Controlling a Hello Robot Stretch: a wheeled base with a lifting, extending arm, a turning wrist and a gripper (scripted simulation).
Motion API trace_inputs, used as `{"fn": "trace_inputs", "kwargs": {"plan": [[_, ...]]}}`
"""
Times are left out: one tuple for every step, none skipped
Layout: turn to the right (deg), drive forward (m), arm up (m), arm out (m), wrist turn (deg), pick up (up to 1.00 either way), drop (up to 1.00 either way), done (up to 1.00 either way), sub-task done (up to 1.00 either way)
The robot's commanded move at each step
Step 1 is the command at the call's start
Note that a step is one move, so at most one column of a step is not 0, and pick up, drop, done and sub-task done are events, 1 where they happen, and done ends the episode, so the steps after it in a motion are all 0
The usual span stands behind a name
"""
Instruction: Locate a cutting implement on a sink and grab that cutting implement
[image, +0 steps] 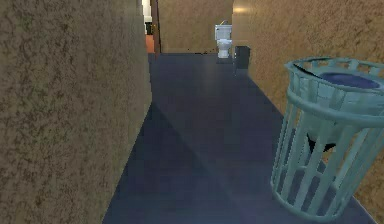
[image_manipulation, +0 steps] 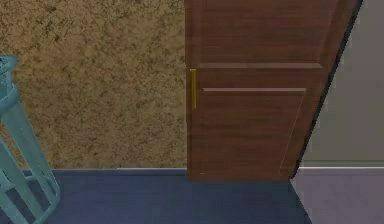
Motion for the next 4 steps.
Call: {"fn": "trace_inputs", "kwargs": {"plan": [[0.0, 1.0, 0.0, 0.0, 0.0, 0.0, 0.0, 0.0, 0.0], [0.0, 1.0, 0.0, 0.0, 0.0, 0.0, 0.0, 0.0, 0.0], [-3.0, 0.0, 0.0, 0.0, 0.0, 0.0, 0.0, 0.0, 0.0], [0.0, 1.0, 0.0, 0.0, 0.0, 0.0, 0.0, 0.0, 0.0]]}}
